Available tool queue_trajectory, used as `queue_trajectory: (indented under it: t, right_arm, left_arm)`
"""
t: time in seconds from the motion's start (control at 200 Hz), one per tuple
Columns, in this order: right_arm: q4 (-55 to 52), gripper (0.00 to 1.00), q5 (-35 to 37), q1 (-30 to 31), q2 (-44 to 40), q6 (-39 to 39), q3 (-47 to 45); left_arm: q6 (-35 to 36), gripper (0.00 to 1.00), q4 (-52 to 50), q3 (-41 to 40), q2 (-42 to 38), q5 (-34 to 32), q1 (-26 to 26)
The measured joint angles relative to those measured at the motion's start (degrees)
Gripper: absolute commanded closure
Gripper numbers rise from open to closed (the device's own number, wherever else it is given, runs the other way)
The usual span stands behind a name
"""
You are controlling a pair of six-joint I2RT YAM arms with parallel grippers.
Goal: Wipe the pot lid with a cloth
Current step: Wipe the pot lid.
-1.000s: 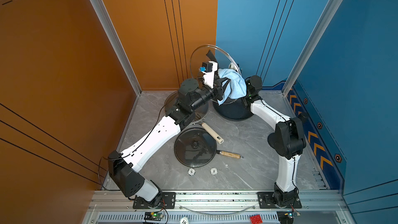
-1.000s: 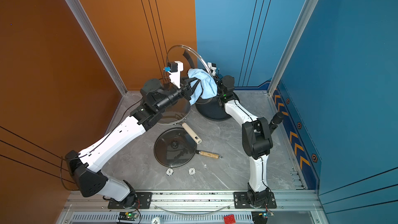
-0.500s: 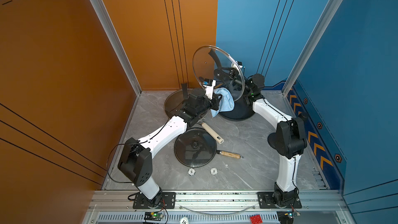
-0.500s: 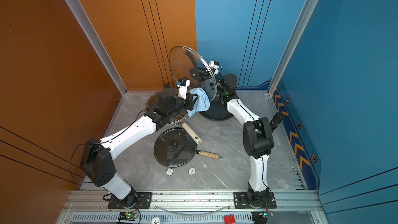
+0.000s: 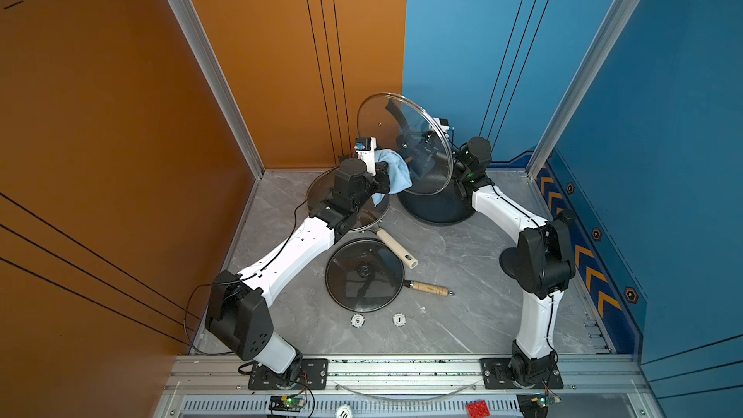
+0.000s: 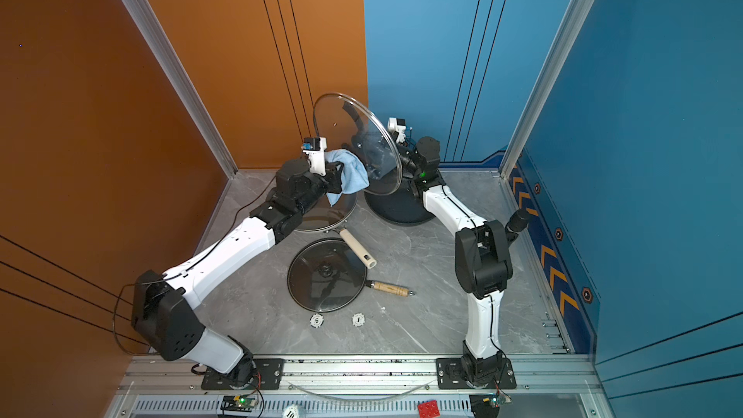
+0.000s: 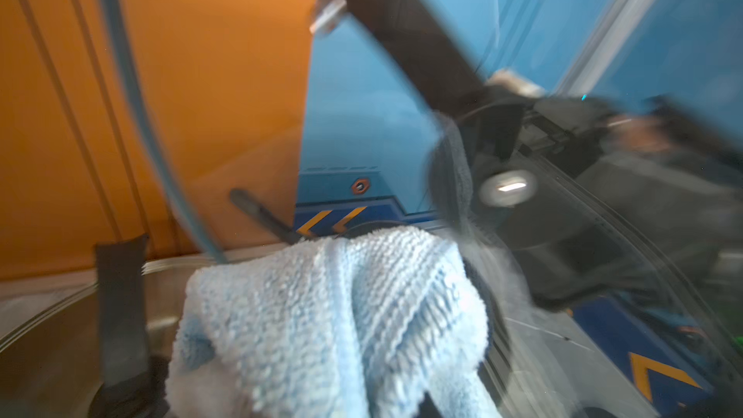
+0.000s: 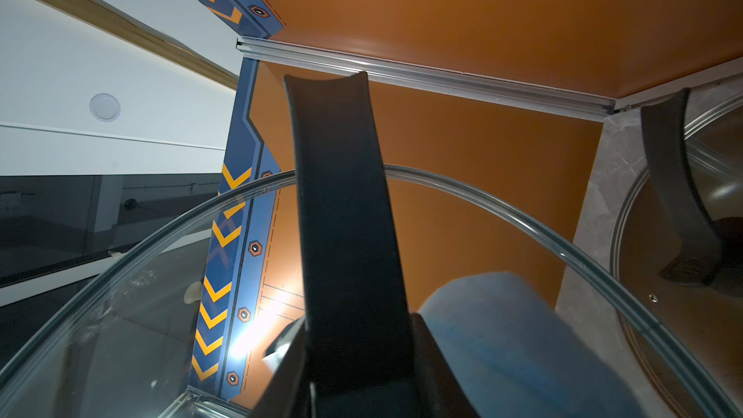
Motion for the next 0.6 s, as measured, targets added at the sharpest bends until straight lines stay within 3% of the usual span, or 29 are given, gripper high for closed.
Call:
queue_trajectory:
  t: [0.15,0.305,0.601]
  right_arm:
    - [-2.03,0.97,-0.9,0.57,1.31,-0.24,4.63]
    - [-1.18,0.97,-1.64,1.6,1.6,-0.37,6.45]
    - [-1.36,0.97,-3.3,1.77,1.57,-1.55,6.36]
  left_arm:
    - [2.08,0.8,2.34,6.82,-1.09,6.36,-4.57]
    - [2.27,0.81,4.55,8.76,-0.81,8.07,-2.78]
    - [-2.29,0.82,-0.35,-2.73,0.57,0.61,5.22]
